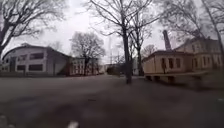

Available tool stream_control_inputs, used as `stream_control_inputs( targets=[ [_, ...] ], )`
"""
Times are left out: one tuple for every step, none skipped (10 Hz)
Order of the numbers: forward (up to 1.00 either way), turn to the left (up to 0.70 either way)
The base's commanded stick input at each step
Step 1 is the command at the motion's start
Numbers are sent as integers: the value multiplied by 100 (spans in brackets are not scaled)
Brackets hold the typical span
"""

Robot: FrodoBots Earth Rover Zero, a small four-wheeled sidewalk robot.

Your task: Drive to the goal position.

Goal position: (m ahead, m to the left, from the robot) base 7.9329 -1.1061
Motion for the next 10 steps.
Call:
stream_control_inputs(
  targets=[
    [100,0],
    [100,0],
    [100,0],
    [100,0],
    [100,0],
    [100,0],
    [100,0],
    [100,40],
    [100,40],
    [100,40]
  ],
)
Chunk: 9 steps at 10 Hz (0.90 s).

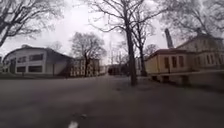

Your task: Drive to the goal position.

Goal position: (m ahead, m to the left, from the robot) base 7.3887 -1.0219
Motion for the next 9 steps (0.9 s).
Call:
stream_control_inputs(
  targets=[
    [100,40],
    [100,40],
    [100,12],
    [100,0],
    [100,0],
    [100,0],
    [100,0],
    [100,0],
    [100,0]
  ],
)
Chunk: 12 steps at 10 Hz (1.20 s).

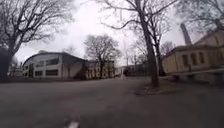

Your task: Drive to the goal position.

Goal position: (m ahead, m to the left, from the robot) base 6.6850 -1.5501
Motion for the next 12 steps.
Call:
stream_control_inputs(
  targets=[
    [100,0],
    [100,0],
    [100,0],
    [100,0],
    [100,0],
    [100,0],
    [100,0],
    [100,0],
    [100,0],
    [100,0],
    [100,0],
    [100,0]
  ],
)
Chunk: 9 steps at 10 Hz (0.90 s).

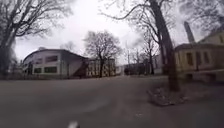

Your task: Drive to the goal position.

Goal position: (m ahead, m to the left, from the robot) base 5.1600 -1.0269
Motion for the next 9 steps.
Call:
stream_control_inputs(
  targets=[
    [100,0],
    [100,0],
    [100,0],
    [100,0],
    [100,0],
    [100,0],
    [100,0],
    [100,0],
    [100,0]
  ],
)
